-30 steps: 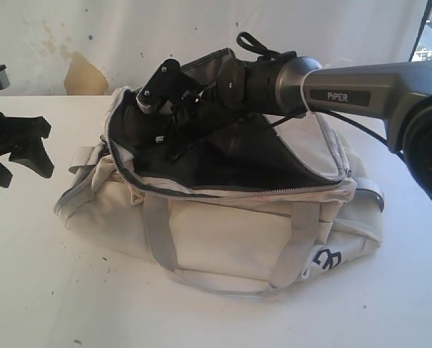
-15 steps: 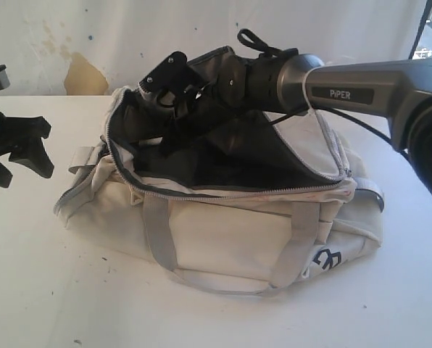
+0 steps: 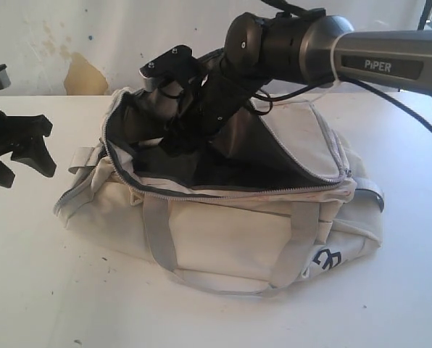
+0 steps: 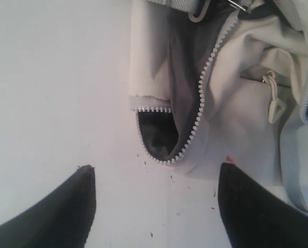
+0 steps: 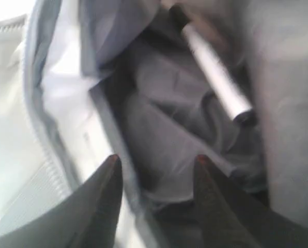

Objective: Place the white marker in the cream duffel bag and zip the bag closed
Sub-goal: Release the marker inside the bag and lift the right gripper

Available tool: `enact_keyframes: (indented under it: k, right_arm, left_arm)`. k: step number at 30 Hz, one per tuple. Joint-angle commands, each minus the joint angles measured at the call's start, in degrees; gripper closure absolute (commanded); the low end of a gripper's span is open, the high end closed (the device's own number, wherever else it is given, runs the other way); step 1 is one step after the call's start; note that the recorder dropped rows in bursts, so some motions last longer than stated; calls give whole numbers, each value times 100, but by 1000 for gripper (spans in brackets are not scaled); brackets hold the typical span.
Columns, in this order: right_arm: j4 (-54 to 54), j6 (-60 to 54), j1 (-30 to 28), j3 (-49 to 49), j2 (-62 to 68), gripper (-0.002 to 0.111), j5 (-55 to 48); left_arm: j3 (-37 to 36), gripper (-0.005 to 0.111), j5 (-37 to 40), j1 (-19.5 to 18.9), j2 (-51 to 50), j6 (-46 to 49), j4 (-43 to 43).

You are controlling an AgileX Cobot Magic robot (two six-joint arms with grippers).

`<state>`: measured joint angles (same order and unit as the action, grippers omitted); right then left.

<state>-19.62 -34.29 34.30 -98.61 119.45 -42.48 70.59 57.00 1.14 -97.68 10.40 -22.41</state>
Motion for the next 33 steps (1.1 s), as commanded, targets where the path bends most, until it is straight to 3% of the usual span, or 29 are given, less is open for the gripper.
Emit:
enact_keyframes:
  k: [1, 5, 15, 21, 27, 30, 33]
  right_arm:
    - [19, 323, -3, -11, -91, 67, -604]
    - [19, 613, -3, -11, -171, 74, -1023]
    - [53, 993, -3, -11, -594, 108, -2003]
    - [188, 1253, -3, -11, -913, 108, -2033]
    - [1133, 2032, -13, -11, -1231, 107, -1151]
    - [1642, 2410, -37, -11, -1303, 94, -947]
    - [1724, 2781, -153, -23, -1303, 69, -838]
  left_arm:
    - [21, 34, 90, 29, 66, 124, -68]
    - [21, 34, 155, 29, 66, 137, -68]
    - [21, 34, 297, 29, 66, 195, -68]
    - [21, 34, 372, 29, 66, 244, -68]
    - [21, 34, 402, 29, 66, 244, -68]
    - [21, 34, 399, 29, 66, 283, -68]
    - [21, 34, 399, 29, 66, 283, -68]
